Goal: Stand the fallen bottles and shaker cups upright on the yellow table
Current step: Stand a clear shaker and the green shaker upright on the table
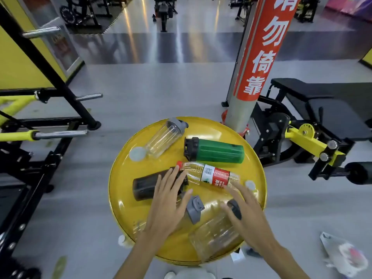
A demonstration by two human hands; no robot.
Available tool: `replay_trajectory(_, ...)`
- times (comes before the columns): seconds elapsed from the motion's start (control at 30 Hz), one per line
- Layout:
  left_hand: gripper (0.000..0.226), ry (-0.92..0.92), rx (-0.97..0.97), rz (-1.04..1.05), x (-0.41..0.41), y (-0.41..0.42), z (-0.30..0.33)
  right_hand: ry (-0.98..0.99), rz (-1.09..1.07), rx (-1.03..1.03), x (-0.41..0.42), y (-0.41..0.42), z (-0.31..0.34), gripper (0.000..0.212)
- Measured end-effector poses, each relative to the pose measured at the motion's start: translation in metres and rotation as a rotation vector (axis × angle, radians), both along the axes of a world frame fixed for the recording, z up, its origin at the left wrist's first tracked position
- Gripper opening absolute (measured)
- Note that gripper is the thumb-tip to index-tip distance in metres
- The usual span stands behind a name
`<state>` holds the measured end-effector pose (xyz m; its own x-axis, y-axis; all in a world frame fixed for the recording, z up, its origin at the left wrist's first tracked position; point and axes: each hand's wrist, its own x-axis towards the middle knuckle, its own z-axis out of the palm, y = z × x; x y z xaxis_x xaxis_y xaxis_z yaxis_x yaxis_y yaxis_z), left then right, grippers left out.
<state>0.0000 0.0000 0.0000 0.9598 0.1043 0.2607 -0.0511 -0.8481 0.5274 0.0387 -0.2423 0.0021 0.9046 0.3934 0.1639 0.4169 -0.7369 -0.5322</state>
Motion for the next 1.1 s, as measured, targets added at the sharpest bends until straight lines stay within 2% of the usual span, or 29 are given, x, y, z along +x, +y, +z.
replay_trajectory(0.07,0.057,0.046,0.001,-0.016,-0.002,0.001,-0.007,0.070,-0.071,-0.020,-0.006,-0.003,-0.008,0.058)
replay_trajectory(0.2,0.057,0.062,0.192,-0.046,-0.004,0.004,-0.026,0.014,-0.085,-0.082,-0.014,-0.007,-0.021,0.049)
replay_trajectory(0.37,0.058,0.070,0.212,-0.031,0.000,0.008,-0.024,0.071,-0.163,-0.023,-0.024,-0.010,-0.021,0.043)
replay_trajectory(0.5,0.057,0.077,0.226,-0.021,-0.003,0.005,-0.024,0.236,-0.344,0.063,-0.030,-0.009,-0.015,0.070)
replay_trajectory(0.6,0.057,0.101,0.251,-0.009,-0.007,0.001,-0.025,0.477,-0.494,0.185,-0.026,-0.009,-0.008,0.092)
replay_trajectory(0.7,0.057,0.118,0.287,-0.004,-0.010,-0.002,-0.026,0.620,-0.516,0.277,-0.022,-0.012,-0.008,0.114)
replay_trajectory(0.8,0.056,0.128,0.298,-0.006,-0.011,-0.004,-0.028,0.676,-0.525,0.303,-0.016,-0.011,-0.006,0.131)
replay_trajectory(0.97,0.056,0.125,0.294,0.005,-0.011,-0.004,-0.028,0.737,-0.492,0.343,-0.005,-0.006,-0.008,0.102)
replay_trajectory(1.1,0.057,0.125,0.288,0.008,-0.010,-0.004,-0.026,0.842,-0.467,0.311,0.002,-0.005,-0.005,0.092)
